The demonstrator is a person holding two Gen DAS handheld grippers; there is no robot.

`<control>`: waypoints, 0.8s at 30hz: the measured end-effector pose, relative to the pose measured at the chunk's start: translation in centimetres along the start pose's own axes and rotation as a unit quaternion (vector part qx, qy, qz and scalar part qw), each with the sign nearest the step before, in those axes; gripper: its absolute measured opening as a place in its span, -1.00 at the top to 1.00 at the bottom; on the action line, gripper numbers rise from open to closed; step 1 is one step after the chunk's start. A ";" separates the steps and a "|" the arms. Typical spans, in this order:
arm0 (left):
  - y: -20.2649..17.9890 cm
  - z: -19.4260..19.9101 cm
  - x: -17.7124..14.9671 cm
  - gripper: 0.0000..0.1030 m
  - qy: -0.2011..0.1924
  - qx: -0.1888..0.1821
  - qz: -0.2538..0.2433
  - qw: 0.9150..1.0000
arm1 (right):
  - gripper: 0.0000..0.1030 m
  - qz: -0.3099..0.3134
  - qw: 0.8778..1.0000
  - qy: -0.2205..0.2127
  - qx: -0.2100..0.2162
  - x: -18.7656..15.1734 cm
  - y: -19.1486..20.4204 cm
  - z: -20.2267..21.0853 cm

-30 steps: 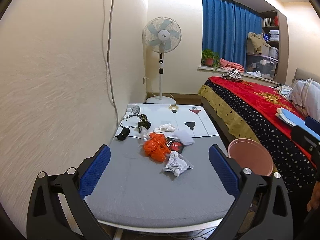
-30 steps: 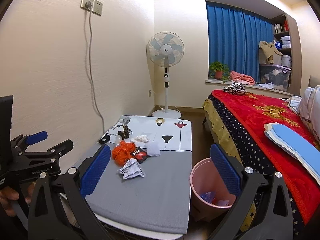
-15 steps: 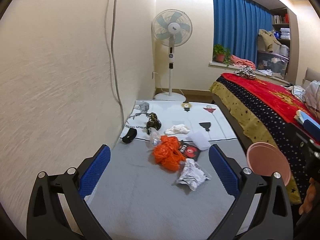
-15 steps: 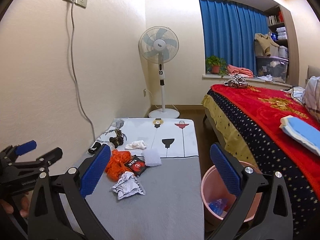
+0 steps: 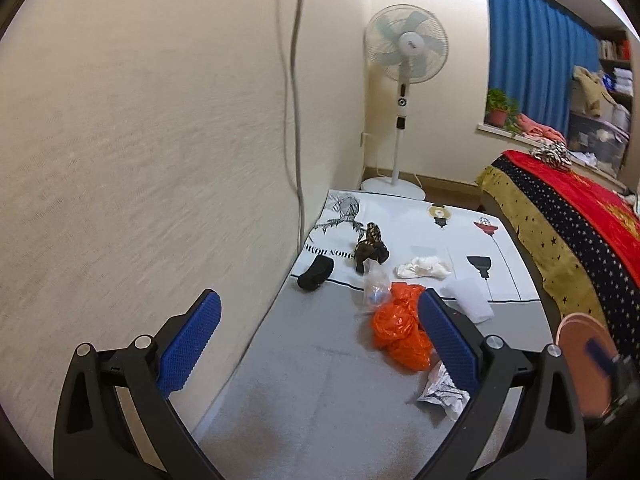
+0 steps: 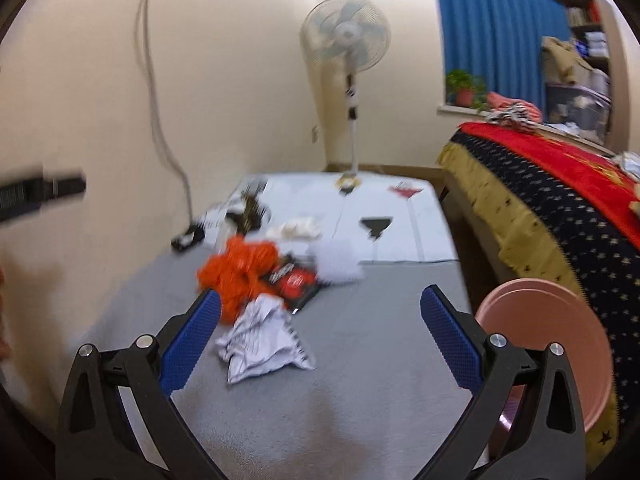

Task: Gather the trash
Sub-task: 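Grasp the crumpled white paper with the right gripper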

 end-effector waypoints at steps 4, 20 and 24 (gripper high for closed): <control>0.0 -0.2 0.1 -0.85 -0.007 0.009 0.001 1.000 | -0.90 0.009 1.000 0.023 0.016 -0.8 1.6 -3.1; 1.9 -1.7 0.5 -0.85 0.016 0.012 0.040 0.999 | -0.86 0.028 0.988 0.151 0.027 -3.0 3.9 -11.4; 2.0 -1.7 0.4 -0.85 0.016 0.009 0.043 0.999 | -0.41 0.024 0.983 0.177 0.043 -3.5 3.8 -12.3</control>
Point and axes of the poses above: each gripper's, at about its wrist camera, not at the fingertips, and z roughly against the way its jaws point, y to its left, x to its top, the point moved 2 cm from there along -z, roughly the way its jaws point, and after that the axes turned 5 degrees about x, right-handed, at the moved point
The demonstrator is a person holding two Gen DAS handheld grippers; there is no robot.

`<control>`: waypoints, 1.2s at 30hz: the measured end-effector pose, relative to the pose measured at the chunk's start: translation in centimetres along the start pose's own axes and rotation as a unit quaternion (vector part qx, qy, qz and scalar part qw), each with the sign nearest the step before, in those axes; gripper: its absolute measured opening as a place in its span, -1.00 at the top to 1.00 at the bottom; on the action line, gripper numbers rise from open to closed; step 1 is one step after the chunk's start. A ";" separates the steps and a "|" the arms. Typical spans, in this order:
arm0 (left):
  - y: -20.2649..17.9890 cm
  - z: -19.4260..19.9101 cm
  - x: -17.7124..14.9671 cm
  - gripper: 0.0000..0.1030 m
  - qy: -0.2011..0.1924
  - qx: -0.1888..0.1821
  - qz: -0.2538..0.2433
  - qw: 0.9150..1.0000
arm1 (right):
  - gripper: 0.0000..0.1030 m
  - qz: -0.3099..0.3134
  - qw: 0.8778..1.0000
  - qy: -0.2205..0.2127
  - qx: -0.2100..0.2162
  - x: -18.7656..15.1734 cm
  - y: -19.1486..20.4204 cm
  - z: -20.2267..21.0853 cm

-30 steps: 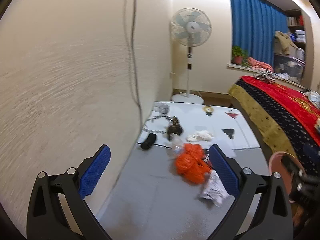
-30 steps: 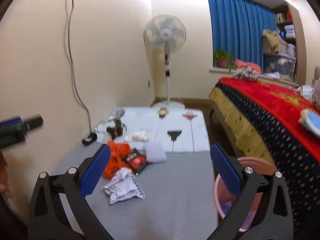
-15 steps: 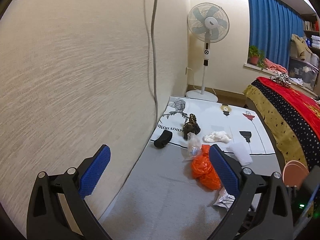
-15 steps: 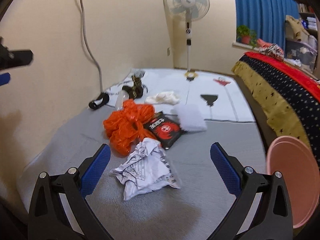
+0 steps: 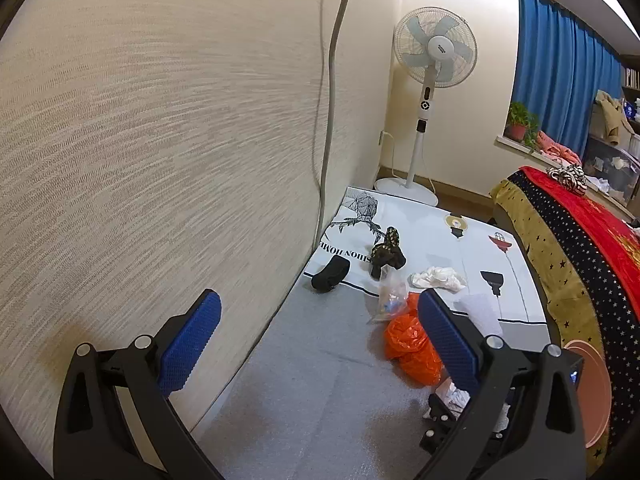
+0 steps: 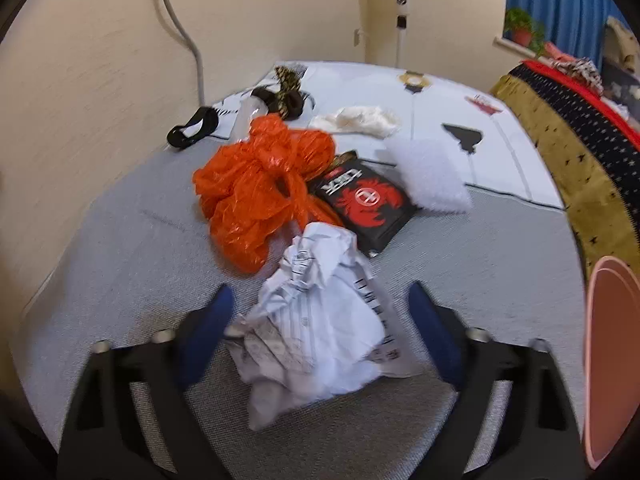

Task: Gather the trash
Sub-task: 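Grasp the crumpled white paper with the right gripper, then grasp the orange plastic bag with the left gripper while the right gripper holds the paper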

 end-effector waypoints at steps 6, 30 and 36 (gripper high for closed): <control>0.2 0.0 0.1 -0.85 0.002 0.000 0.005 1.000 | 0.41 -0.013 1.000 -0.014 0.019 -0.2 -0.3 0.5; -3.7 1.1 0.9 -0.85 -0.055 -0.063 -0.008 0.996 | 0.51 -0.008 0.992 -0.121 -0.030 5.2 -6.1 20.6; -7.2 -4.6 -1.0 -0.85 0.000 -0.106 -0.016 0.994 | 0.51 -0.076 0.990 -0.116 -0.024 3.8 -10.1 20.4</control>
Point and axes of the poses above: each gripper's, at about its wrist camera, not at the fingertips, and z roughly against the way its jaws point, y to its left, x to its top, the point moved 2 cm from there along -z, roughly the way its jaws point, and after that the axes turned 5 degrees about x, right-handed, at the moved point
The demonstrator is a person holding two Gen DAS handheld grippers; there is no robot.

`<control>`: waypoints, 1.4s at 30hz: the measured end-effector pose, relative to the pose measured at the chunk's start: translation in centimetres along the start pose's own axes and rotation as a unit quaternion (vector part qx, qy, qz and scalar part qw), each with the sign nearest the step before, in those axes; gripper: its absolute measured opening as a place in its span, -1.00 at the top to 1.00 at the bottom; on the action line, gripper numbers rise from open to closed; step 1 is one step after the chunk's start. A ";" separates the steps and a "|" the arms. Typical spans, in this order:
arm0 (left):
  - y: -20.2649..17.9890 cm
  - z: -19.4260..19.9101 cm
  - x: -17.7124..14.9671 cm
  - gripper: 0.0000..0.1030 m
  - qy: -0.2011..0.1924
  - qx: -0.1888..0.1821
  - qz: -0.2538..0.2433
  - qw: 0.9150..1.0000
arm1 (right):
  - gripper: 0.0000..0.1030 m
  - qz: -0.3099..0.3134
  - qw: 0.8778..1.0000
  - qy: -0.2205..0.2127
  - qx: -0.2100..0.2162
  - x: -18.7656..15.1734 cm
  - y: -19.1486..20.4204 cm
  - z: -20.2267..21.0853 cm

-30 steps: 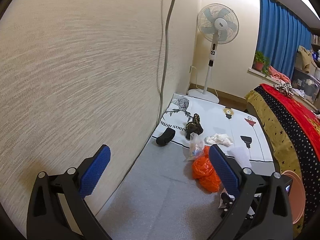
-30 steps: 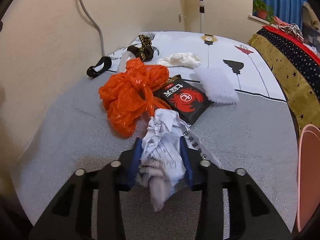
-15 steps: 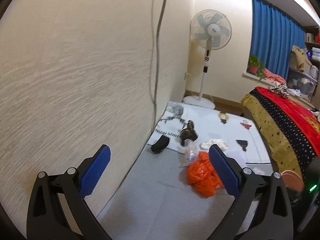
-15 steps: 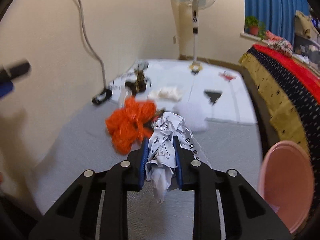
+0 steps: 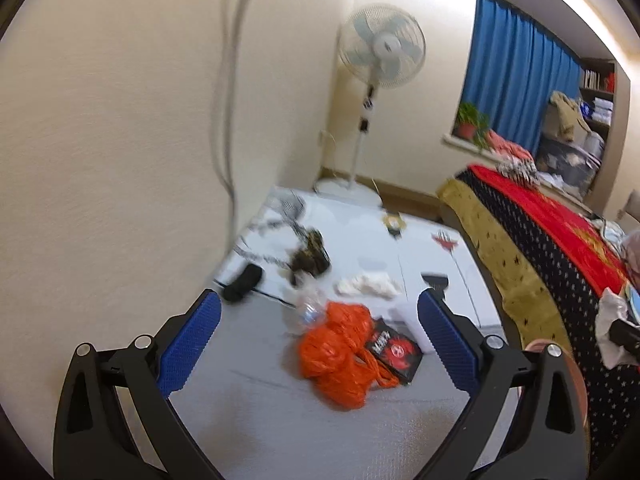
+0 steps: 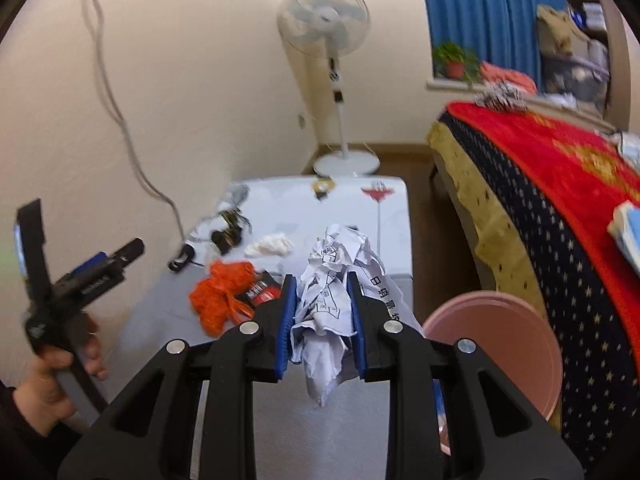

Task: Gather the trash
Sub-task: 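Grasp the orange plastic bag with the left gripper while the right gripper holds the paper, then carry the paper and orange bag over the pink wastebasket with both grippers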

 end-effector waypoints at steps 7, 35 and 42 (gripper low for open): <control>-2.3 -7.0 -2.8 -0.85 0.019 -0.002 -0.014 1.000 | 0.51 -0.012 0.999 0.029 -0.012 0.0 -2.3 -2.0; -3.5 -7.9 -3.2 0.89 0.031 -0.040 -0.038 0.998 | 0.50 0.021 0.999 0.039 -0.024 -0.5 -2.0 -2.5; -4.6 -1.0 0.1 0.91 -0.017 -0.072 -0.050 0.996 | 0.50 0.020 0.999 0.020 -0.014 -0.2 -1.9 -1.2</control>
Point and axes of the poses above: each gripper's, at about its wrist camera, not at the fingertips, and z roughly against the way its jaws point, y to its left, x to its top, the point moved 2 cm from there along -z, roughly the way its jaws point, and after that the axes turned 5 degrees about x, right-handed, at the moved point
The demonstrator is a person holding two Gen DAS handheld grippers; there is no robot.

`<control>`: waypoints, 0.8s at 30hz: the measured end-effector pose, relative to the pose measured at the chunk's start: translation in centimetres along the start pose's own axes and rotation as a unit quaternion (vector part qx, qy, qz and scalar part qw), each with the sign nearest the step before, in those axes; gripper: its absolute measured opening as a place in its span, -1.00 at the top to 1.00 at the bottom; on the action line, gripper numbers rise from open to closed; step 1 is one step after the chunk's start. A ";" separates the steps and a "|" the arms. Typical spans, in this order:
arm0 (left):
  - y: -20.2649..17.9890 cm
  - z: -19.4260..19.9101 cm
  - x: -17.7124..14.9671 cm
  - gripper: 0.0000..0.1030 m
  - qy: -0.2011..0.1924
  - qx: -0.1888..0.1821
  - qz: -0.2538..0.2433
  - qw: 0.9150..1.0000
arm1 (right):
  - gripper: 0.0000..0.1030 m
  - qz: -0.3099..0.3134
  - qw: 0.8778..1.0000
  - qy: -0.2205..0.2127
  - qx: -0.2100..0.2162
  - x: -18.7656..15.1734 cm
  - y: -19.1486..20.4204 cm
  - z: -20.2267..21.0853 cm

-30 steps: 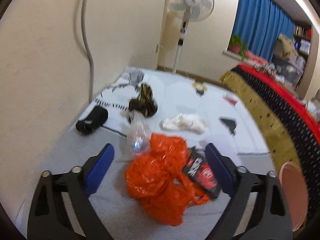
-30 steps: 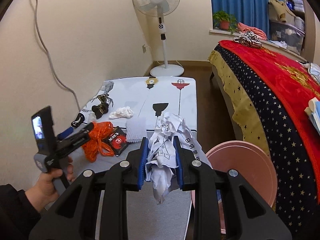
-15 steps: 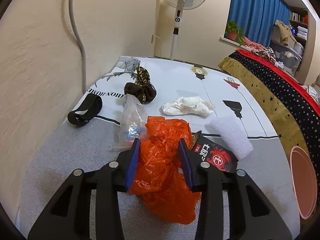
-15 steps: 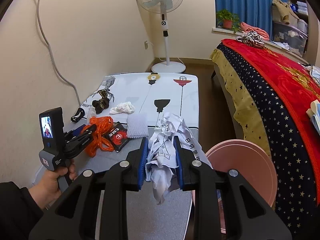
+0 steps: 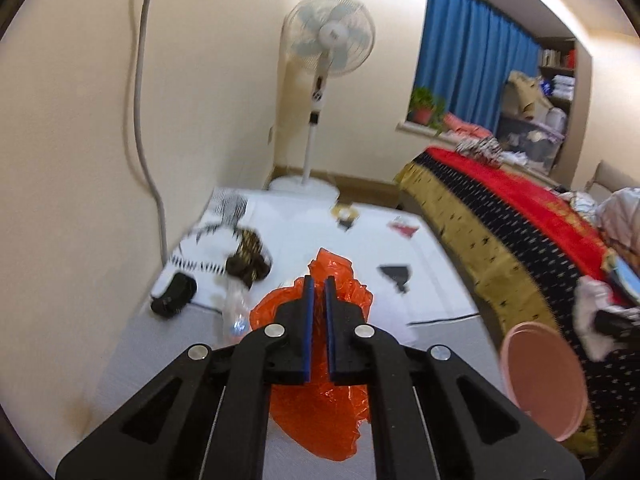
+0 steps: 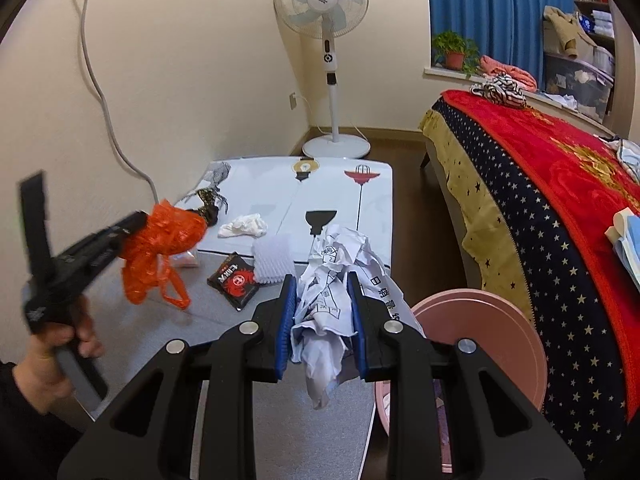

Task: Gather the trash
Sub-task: 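Carry the paper and orange bag over the pink wastebasket with both grippers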

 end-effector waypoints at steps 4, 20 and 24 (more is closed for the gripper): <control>-1.2 4.5 1.5 0.91 -0.028 -0.017 -0.013 0.999 | 0.50 -0.017 0.999 -0.010 0.026 0.3 -0.5 1.2; -8.3 10.5 2.0 0.91 -0.032 -0.040 -0.066 0.997 | 0.50 -0.016 0.997 -0.046 0.061 0.0 -2.2 5.6; -12.4 9.1 1.3 0.91 -0.011 -0.064 -0.082 0.995 | 0.50 -0.018 0.999 -0.039 0.030 -0.5 -4.4 5.7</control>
Point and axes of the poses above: each gripper's, at about its wrist camera, not at the fingertips, and z roughly against the way its jaws point, y to its left, x to its top, the point moved 2 cm from there along -z, roughly the way its jaws point, and after that the axes turned 5 degrees about x, right-handed, at the moved point
